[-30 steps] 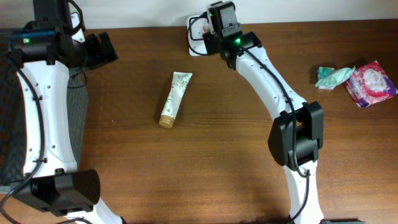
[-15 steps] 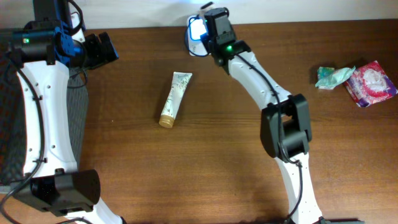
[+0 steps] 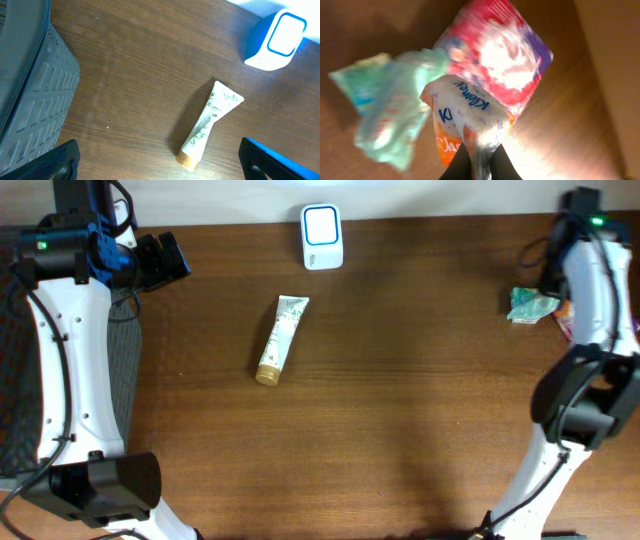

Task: Scan the item barcode
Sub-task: 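Carry the orange-white packet right and place it beside the scanned items, then reach the right gripper to the cream tube and grasp it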

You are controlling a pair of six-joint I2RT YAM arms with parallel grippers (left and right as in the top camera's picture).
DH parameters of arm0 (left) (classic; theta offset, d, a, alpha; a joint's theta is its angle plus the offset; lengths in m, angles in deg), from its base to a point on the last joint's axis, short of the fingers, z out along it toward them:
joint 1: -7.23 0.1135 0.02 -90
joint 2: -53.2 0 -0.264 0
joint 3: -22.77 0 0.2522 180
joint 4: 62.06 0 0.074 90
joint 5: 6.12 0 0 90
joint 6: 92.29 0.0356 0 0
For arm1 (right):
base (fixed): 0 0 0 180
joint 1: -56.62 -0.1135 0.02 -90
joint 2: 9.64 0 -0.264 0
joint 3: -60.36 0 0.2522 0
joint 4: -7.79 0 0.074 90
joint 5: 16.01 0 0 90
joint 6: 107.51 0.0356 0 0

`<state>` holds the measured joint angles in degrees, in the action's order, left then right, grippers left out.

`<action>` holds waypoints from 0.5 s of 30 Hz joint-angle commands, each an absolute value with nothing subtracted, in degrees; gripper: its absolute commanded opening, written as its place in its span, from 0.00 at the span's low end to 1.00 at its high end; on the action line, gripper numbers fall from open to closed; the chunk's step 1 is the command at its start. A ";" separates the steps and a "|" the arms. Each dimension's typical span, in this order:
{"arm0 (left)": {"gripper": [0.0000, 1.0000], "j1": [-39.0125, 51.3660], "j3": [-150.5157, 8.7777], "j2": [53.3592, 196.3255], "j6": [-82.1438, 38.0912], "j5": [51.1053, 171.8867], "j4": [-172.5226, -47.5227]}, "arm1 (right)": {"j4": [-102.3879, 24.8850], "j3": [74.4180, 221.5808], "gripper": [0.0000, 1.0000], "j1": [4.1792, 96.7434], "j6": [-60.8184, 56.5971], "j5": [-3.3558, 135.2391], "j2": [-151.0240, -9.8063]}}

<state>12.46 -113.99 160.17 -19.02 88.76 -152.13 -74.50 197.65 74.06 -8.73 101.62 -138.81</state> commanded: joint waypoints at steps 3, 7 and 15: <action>0.99 12.66 -114.52 159.93 -18.96 88.55 -152.00 | -76.51 197.67 0.39 80.31 -5.85 86.43 -137.63; 0.99 12.66 -114.52 159.93 -18.96 88.55 -152.00 | -76.49 197.67 0.61 79.45 -6.53 75.96 -137.63; 0.99 12.66 -114.52 159.93 -18.96 88.55 -152.00 | -75.98 197.67 0.62 70.19 -14.31 35.96 -137.63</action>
<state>12.46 -113.99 160.17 -19.04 88.74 -152.11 -76.23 197.65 74.45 -12.16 53.23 -138.81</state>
